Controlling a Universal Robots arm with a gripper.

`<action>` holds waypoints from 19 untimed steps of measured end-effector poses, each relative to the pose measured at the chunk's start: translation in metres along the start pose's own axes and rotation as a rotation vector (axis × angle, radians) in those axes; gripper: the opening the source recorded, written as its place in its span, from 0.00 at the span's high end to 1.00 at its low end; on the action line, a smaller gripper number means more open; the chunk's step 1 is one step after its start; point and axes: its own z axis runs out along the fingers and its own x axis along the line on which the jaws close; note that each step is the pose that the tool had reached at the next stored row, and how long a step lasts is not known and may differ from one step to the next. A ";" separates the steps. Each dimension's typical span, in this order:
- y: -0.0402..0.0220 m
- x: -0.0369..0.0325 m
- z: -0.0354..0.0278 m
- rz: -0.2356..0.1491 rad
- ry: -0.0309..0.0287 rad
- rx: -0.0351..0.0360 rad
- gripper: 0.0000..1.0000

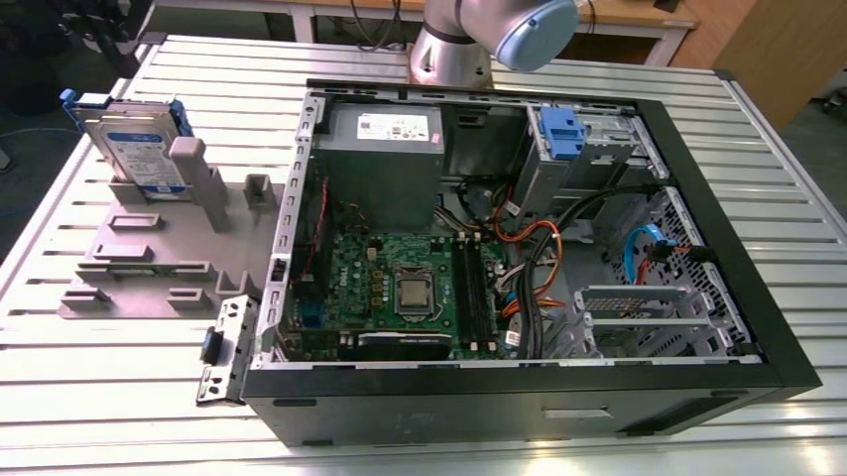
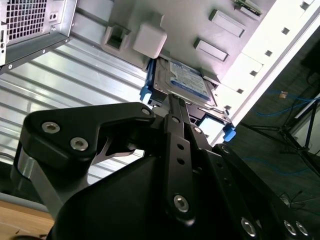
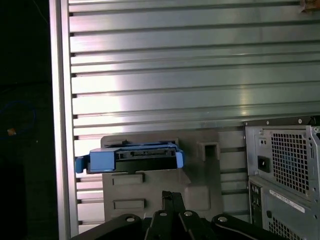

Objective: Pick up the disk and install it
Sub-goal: 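Reach for the disk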

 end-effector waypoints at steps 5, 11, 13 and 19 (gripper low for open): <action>0.0008 0.0072 0.0003 0.000 0.0005 0.0000 0.89; 0.0050 0.0207 0.0034 0.001 0.0101 0.0007 0.89; 0.0061 0.0242 0.0045 0.001 0.0118 0.0010 0.89; 0.0119 0.0389 0.0097 0.001 0.0121 0.0020 0.89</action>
